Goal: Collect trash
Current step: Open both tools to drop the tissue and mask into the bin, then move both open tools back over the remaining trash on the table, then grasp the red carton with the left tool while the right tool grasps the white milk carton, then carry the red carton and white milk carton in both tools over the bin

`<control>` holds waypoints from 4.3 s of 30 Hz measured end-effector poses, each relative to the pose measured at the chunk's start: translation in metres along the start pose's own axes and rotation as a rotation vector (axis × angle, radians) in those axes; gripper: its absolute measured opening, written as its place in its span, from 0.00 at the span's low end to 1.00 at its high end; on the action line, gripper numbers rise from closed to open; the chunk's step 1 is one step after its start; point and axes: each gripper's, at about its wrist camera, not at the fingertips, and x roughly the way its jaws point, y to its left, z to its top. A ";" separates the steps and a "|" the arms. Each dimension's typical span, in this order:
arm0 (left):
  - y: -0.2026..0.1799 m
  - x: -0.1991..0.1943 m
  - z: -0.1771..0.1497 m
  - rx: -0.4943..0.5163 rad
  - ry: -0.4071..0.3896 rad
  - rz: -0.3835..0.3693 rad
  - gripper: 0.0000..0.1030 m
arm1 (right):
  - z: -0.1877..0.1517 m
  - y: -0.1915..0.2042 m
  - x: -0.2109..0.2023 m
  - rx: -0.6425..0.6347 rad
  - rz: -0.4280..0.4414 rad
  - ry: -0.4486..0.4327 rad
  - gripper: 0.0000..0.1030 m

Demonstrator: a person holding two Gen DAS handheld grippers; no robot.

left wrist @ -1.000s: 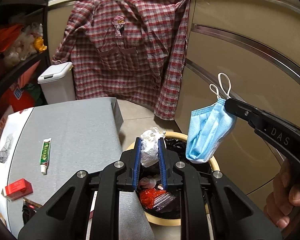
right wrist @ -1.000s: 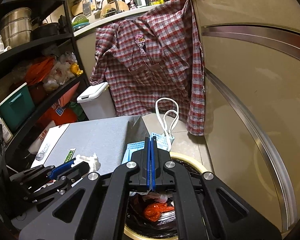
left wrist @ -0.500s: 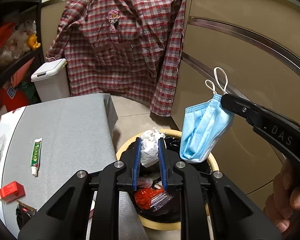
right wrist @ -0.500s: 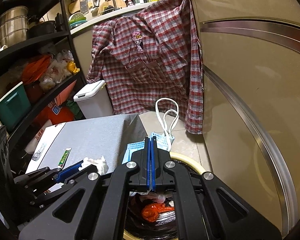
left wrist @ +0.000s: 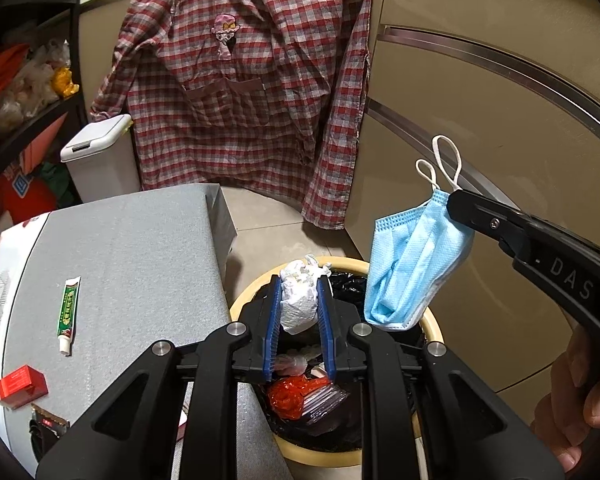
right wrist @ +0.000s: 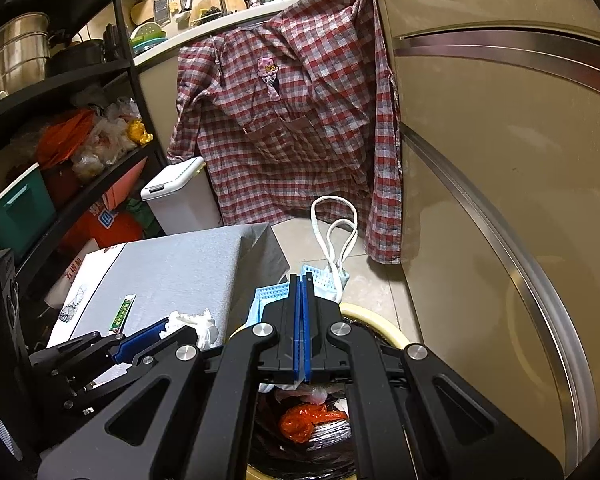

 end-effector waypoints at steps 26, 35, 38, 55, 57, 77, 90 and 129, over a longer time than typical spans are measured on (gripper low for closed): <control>0.013 -0.018 0.003 -0.007 -0.029 0.024 0.43 | -0.004 -0.007 -0.002 0.027 -0.030 0.003 0.31; 0.063 -0.063 -0.006 -0.010 -0.062 0.064 0.43 | -0.007 0.016 -0.010 -0.013 -0.006 -0.027 0.31; 0.091 -0.084 -0.011 -0.010 -0.069 0.079 0.40 | -0.011 0.032 -0.017 -0.044 0.021 -0.036 0.31; 0.272 -0.164 -0.042 -0.106 -0.076 0.208 0.36 | -0.055 0.120 0.000 -0.084 0.278 0.120 0.16; 0.283 -0.162 -0.045 -0.132 -0.080 0.205 0.35 | -0.064 0.129 0.006 -0.080 0.312 0.165 0.16; 0.303 -0.148 -0.048 -0.128 -0.071 0.160 0.35 | -0.123 0.192 0.095 -0.016 0.357 0.531 0.61; 0.313 -0.105 -0.072 -0.123 0.062 0.119 0.35 | -0.109 0.239 0.135 -0.221 0.210 0.477 0.66; 0.328 -0.036 -0.115 -0.078 0.331 0.156 0.24 | -0.117 0.236 0.129 -0.377 0.094 0.465 0.50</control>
